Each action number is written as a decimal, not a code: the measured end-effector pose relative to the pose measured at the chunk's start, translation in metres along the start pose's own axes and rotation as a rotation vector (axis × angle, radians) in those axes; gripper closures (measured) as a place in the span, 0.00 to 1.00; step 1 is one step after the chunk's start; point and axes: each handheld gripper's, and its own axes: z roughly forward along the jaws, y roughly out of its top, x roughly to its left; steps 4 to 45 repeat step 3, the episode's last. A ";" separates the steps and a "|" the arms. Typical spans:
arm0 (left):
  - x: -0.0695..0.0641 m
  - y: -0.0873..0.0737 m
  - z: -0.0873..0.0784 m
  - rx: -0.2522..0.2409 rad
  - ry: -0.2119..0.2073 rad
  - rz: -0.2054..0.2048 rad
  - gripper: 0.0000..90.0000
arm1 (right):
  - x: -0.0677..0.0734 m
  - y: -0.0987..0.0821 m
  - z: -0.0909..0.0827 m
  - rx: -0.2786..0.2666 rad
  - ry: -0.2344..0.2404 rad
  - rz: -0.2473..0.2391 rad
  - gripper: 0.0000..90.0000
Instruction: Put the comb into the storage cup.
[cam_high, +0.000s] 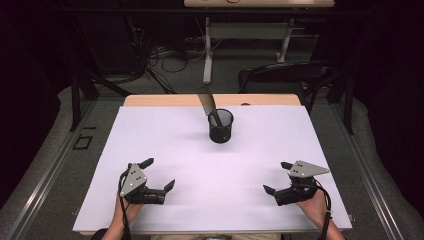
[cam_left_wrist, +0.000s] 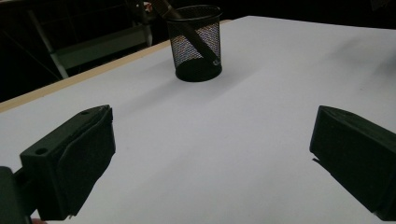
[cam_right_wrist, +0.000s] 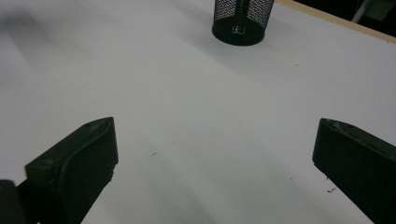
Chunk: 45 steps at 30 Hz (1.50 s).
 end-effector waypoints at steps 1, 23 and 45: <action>0.000 0.000 0.000 -0.001 0.000 0.000 0.00 | 0.000 0.000 0.000 -0.002 0.000 0.001 0.00; 0.001 0.000 0.000 0.001 0.002 0.001 0.00 | -0.001 0.000 -0.001 -0.007 0.001 0.002 0.00; 0.001 0.000 0.000 0.001 0.002 0.001 0.00 | -0.001 0.000 -0.001 -0.007 0.001 0.002 0.00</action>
